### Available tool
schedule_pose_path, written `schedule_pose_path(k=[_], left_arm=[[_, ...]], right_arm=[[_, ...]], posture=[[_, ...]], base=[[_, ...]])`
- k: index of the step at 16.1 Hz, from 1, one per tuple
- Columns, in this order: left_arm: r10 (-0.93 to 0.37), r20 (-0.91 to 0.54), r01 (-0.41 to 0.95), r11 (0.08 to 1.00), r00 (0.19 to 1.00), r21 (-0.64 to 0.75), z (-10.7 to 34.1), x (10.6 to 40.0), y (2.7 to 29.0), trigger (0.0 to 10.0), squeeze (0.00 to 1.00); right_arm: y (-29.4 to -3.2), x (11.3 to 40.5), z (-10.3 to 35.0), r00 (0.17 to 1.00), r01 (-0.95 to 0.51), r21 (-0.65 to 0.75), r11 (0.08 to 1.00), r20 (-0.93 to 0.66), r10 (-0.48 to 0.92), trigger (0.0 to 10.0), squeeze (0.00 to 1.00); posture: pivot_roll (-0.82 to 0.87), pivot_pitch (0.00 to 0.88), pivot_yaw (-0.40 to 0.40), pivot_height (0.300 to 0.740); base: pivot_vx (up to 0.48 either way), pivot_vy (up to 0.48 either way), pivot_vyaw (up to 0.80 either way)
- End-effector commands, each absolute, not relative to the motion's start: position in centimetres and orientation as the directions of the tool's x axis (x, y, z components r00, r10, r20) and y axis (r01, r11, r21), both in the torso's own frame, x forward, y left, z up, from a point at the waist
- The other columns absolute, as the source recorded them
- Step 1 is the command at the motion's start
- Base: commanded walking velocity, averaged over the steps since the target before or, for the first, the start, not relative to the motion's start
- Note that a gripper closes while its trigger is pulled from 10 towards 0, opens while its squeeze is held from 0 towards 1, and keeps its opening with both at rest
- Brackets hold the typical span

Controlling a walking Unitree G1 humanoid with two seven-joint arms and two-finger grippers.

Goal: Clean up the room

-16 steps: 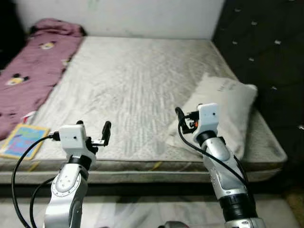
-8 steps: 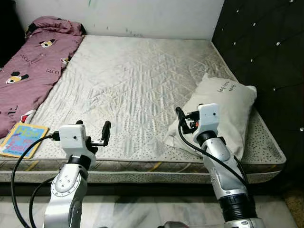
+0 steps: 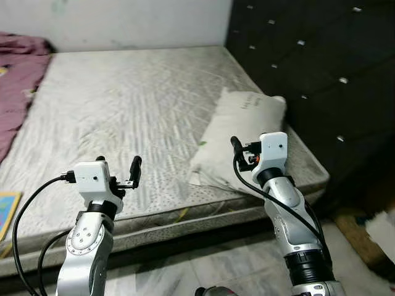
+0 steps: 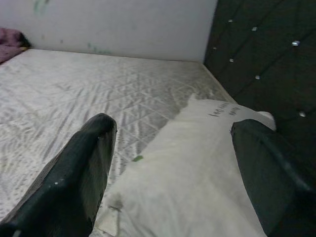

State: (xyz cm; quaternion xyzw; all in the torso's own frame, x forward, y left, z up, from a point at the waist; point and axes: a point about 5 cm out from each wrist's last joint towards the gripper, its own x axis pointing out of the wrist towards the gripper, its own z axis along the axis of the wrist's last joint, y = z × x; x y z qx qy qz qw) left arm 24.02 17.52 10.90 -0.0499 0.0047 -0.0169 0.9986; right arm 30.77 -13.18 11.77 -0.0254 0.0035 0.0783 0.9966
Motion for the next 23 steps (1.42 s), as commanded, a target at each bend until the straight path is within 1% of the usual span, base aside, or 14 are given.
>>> schedule_pose_path(k=[1, 9, 10, 11, 13, 15, 19, 23], left_arm=[[-0.028, -0.009, 0.027, 0.996, 1.0, -0.088, 10.9, 24.1, 17.6, 10.0, 0.0], [-0.02, -0.006, 0.019, 0.996, 1.0, -0.087, 10.9, 24.1, 17.7, 10.0, 0.0], [0.041, 0.014, -0.041, 0.998, 0.999, -0.049, 11.0, 24.8, 18.1, 10.0, 0.0], [0.066, 0.025, -0.065, 0.997, 0.998, -0.033, 11.2, 25.3, 18.3, 10.0, 0.0], [0.077, 0.041, -0.075, 0.997, 0.996, -0.034, 11.4, 25.6, 18.5, 10.0, 0.0], [0.064, 0.053, -0.062, 0.997, 0.997, -0.04, 11.5, 25.7, 17.9, 10.0, 0.0], [0.053, 0.086, -0.049, 0.998, 0.995, -0.048, 11.9, 25.9, 17.9, 10.0, 0.0], [0.03, 0.094, -0.025, 0.999, 0.995, -0.048, 11.9, 26.0, 17.7, 10.0, 0.0]], right_arm=[[-13.5, 30.9, 11.8, 0.99, -0.139, -0.04, 0.99, -0.014, 0.138, 10.0, 0.0], [-13.6, 30.9, 11.7, 0.991, -0.131, -0.041, 0.991, -0.012, 0.131, 10.0, 0.0], [-13.6, 30.8, 11.4, 0.989, -0.145, -0.059, 0.988, -0.005, 0.145, 10.0, 0.0], [-13.5, 30.8, 11.3, 0.988, -0.154, -0.064, 0.986, -0.004, 0.154, 10.0, 0.0], [-13.6, 31.1, 11.5, 0.988, -0.154, -0.053, 0.987, -0.002, 0.154, 10.0, 0.0], [-13.8, 31.3, 11.5, 0.988, -0.157, -0.065, 0.985, -0.003, 0.157, 10.0, 0.0], [-13.3, 31.4, 11.6, 0.982, -0.189, -0.091, 0.978, 0.01, 0.191, 10.0, 0.0], [-13.3, 31.3, 11.6, 0.983, -0.184, -0.085, 0.979, 0.011, 0.186, 10.0, 0.0]], posture=[[-0.07, 0.0, -0.028, 0.74], [-0.07, 0.0, -0.026, 0.74], [-0.08, 0.0, -0.019, 0.74], [-0.08, 0.0, -0.025, 0.74], [-0.09, 0.0, -0.037, 0.74], [-0.08, 0.0, -0.046, 0.74], [-0.08, 0.0, -0.045, 0.74], [-0.08, 0.0, -0.042, 0.74]], base=[[0.0, 0.0, -0.8], [0.0, 0.0, -0.8], [0.0, 0.0, 0.8], [0.0, 0.0, 0.0], [0.0, 0.0, 0.0], [0.0, 0.0, 0.0], [0.0, 0.0, 0.0], [0.289, 0.0, 0.0]])
